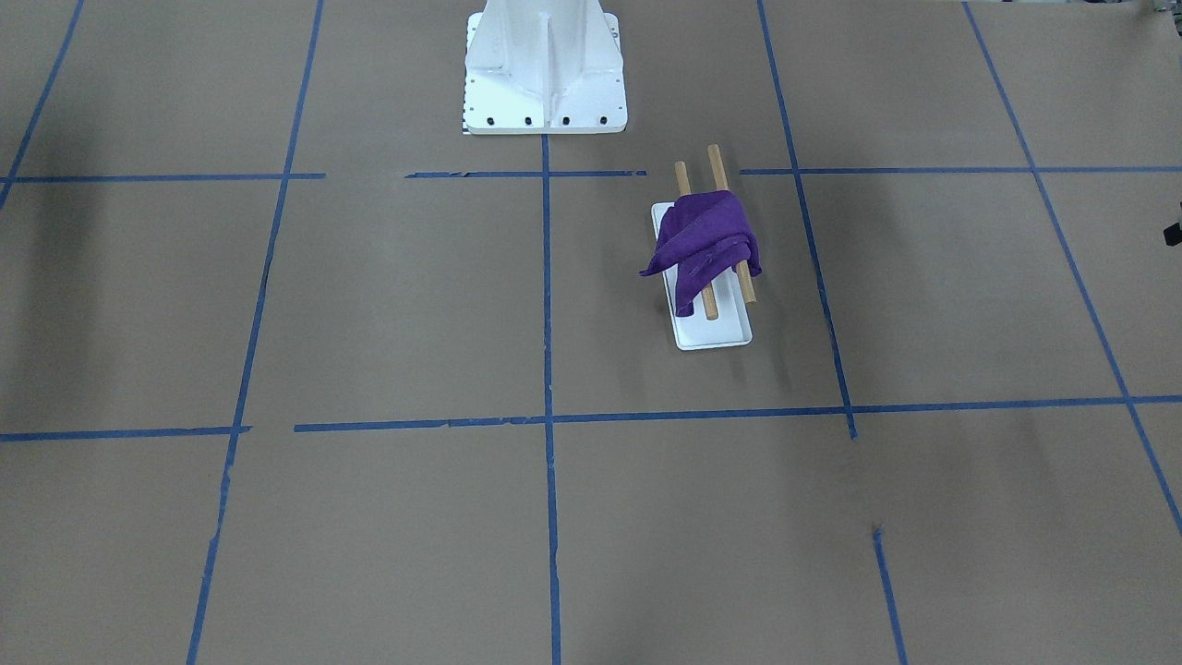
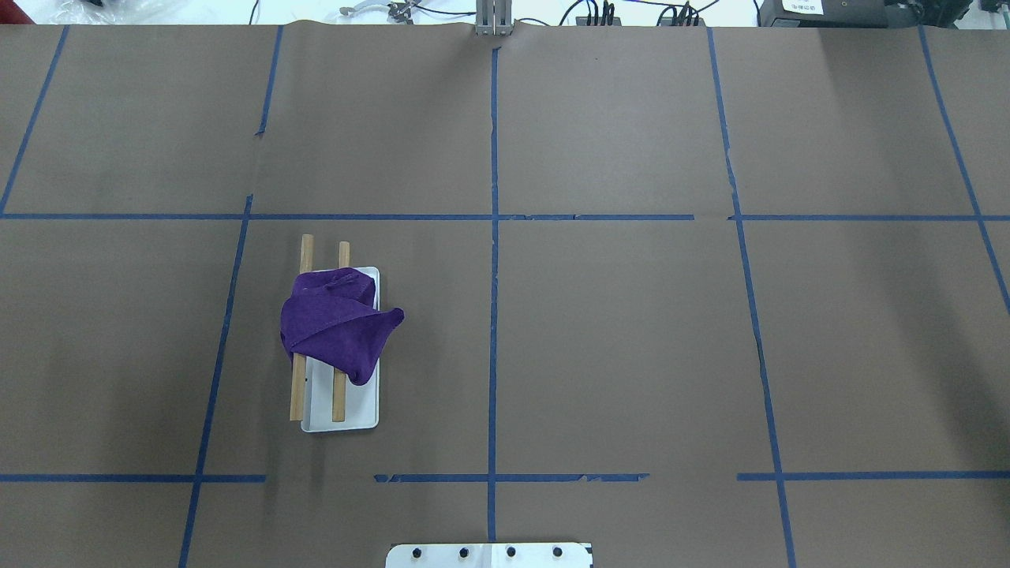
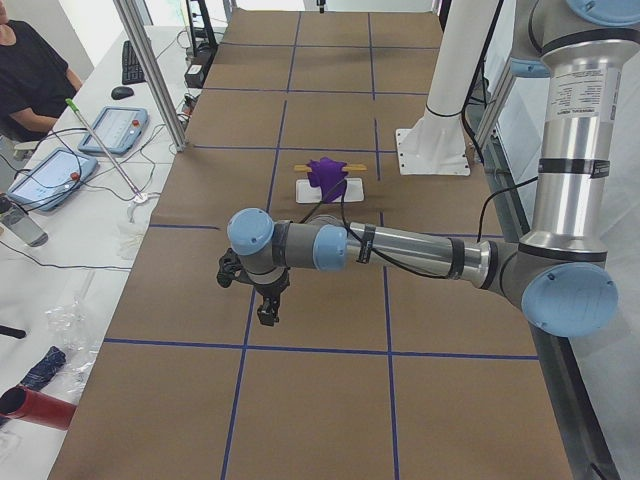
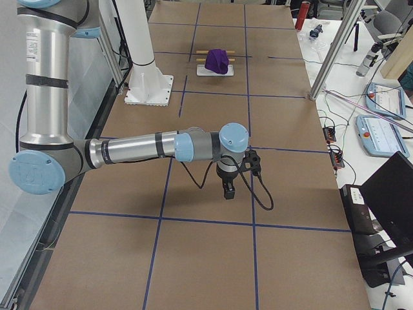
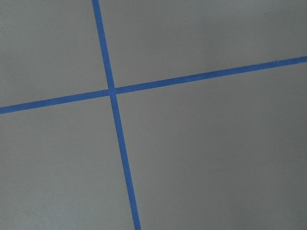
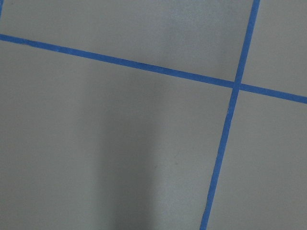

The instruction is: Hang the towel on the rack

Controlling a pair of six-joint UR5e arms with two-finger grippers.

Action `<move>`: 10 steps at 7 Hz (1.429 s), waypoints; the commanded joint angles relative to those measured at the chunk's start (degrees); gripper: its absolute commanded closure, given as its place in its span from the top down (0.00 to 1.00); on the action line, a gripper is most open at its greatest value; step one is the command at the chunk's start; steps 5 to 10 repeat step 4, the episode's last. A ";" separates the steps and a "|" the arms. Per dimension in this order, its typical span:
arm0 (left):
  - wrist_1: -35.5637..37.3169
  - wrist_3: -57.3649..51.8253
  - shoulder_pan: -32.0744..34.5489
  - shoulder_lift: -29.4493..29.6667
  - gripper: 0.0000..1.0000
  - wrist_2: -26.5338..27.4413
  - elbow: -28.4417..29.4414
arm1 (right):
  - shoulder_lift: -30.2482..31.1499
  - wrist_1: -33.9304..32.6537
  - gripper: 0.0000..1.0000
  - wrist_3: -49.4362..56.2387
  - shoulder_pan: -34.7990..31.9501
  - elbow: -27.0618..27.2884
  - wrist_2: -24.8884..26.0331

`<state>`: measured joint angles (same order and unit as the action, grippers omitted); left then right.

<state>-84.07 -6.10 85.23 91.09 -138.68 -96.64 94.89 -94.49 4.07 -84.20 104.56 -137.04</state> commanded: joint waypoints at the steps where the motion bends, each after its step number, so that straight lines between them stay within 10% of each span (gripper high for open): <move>1: 0.05 -0.23 0.20 -0.21 1.00 -0.01 0.05 | -0.23 0.01 1.00 -0.03 0.00 -1.37 0.98; 10: 0.14 -0.23 0.37 0.39 1.00 -0.01 -0.39 | -0.49 0.01 1.00 0.23 0.00 -1.55 0.98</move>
